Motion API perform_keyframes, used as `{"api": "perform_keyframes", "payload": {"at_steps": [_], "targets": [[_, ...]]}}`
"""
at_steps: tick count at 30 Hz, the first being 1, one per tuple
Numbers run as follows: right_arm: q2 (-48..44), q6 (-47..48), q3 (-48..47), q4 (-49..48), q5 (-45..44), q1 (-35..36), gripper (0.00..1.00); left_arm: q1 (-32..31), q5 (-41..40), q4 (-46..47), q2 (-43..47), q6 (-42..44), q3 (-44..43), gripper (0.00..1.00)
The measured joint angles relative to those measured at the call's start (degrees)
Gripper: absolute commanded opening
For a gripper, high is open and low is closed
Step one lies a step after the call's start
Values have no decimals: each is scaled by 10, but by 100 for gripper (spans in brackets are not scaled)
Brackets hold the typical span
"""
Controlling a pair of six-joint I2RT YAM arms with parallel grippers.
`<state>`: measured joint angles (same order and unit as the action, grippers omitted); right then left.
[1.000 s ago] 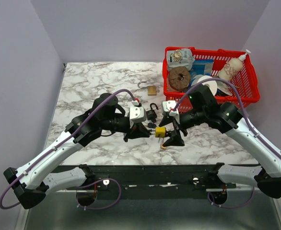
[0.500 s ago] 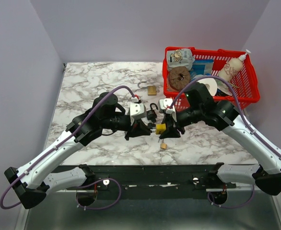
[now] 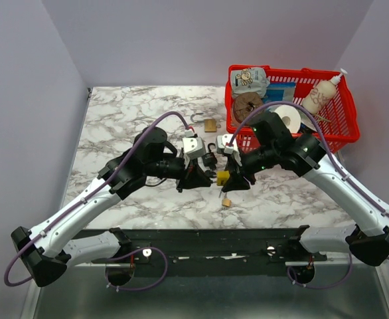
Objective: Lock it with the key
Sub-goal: Lock the lock.
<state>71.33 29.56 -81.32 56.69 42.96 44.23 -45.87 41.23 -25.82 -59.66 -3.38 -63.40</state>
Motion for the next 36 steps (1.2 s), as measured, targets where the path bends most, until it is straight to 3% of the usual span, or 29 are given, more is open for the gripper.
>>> {"api": "perform_keyframes", "payload": {"at_steps": [14,24,25,27,28,30,31,33,34,36], "targets": [[25,-45,-5,32,-10,9,1,-19,-9,107,1,-90,73,0],[23,-58,-11,39,-15,8,1,-13,3,133,7,-113,86,2],[20,-60,-10,33,-16,8,1,-5,14,136,7,-110,86,14],[13,-68,-2,9,-16,7,1,16,38,134,7,-94,81,25],[10,-72,3,-8,-12,3,1,28,48,127,5,-83,74,38],[8,-82,9,-41,-7,-10,1,50,58,111,-3,-63,52,49],[7,-87,13,-59,-3,-20,1,62,60,108,-6,-59,42,61],[6,-106,22,-91,2,-38,1,94,61,107,-5,-56,28,72],[3,-116,29,-109,2,-49,1,120,61,111,1,-59,26,91],[-6,-141,45,-149,-2,-68,1,155,62,119,14,-82,31,97]]}}
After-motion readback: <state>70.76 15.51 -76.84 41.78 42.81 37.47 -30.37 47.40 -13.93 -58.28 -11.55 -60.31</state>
